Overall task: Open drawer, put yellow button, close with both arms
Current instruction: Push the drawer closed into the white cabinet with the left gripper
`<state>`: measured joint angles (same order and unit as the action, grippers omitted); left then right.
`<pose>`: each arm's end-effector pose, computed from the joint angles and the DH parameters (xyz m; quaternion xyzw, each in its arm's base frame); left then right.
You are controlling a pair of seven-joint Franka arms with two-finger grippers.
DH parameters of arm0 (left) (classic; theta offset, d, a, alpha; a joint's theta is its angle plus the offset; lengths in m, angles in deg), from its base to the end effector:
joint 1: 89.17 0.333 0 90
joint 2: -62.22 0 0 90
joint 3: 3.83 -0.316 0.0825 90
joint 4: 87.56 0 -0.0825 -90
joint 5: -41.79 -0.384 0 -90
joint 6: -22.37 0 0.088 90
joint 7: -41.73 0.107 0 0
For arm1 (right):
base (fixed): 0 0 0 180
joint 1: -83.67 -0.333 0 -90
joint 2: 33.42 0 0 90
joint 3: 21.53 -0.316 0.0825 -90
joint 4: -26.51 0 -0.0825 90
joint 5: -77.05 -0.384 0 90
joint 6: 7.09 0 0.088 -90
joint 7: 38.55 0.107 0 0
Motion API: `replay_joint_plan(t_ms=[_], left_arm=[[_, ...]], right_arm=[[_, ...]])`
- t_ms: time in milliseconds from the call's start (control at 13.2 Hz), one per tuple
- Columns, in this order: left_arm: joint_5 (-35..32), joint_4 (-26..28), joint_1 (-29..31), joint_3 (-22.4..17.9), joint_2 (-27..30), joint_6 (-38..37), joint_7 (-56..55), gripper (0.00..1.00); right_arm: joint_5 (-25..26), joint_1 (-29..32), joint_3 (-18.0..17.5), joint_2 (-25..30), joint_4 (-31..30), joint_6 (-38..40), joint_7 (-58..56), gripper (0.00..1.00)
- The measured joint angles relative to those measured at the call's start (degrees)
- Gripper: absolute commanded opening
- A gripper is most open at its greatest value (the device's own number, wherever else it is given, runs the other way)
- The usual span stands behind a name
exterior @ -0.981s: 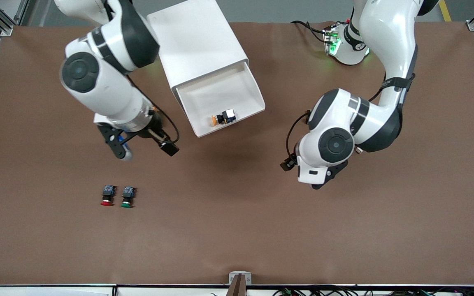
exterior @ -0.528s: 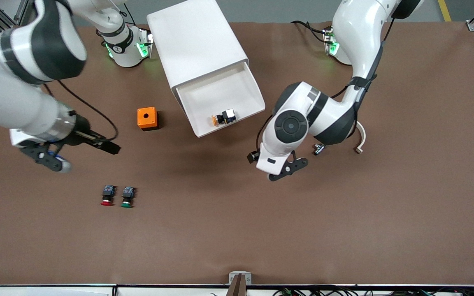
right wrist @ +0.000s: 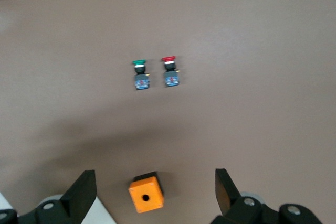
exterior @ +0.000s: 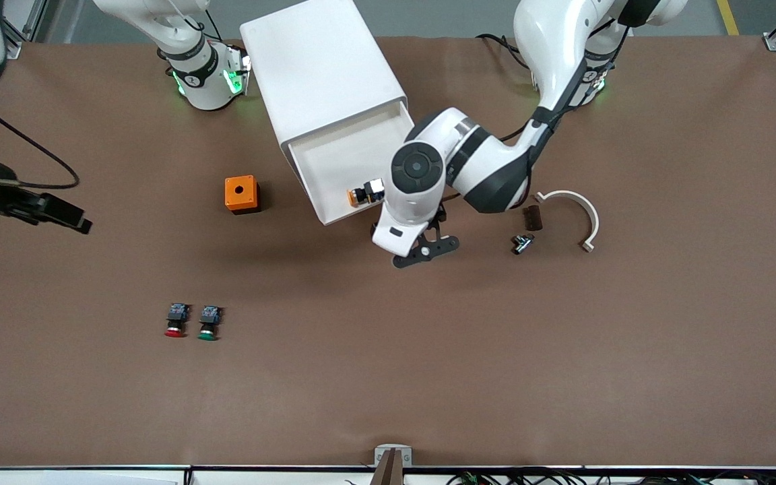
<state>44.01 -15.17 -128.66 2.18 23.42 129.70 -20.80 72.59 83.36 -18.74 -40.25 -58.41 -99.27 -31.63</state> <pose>0.5230 -0.5103 0.3552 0.9845 0.1644 -0.0604 0.0044 0.5945 -0.0159 0.6017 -0.9959 0.0830 -0.0024 0.0361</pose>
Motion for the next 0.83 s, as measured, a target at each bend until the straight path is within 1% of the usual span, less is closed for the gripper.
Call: replay_joint_plan(t_ms=[226,528,679,830], left_arm=[[0.0,0.0,-3.1,1.2,0.1,0.0,-5.8,1.00],[0.0,0.0,-3.8,6.3,0.4,-2.1,-11.6,1.00],[0.0,0.1,-3.9,8.7,0.4,-3.1,-14.0,1.00],[0.0,0.4,-4.0,10.6,0.4,-3.6,-16.2,1.00]], right_arm=[[1.4,1.1,0.0,1.6,-0.7,0.9,-6.0,1.00],[2.2,2.2,-0.1,6.2,-8.3,-4.1,-6.8,1.00],[2.3,2.6,-0.1,7.0,-9.7,-4.7,-6.9,1.00],[2.6,2.6,-0.3,7.3,-9.7,-4.9,-6.9,1.00]])
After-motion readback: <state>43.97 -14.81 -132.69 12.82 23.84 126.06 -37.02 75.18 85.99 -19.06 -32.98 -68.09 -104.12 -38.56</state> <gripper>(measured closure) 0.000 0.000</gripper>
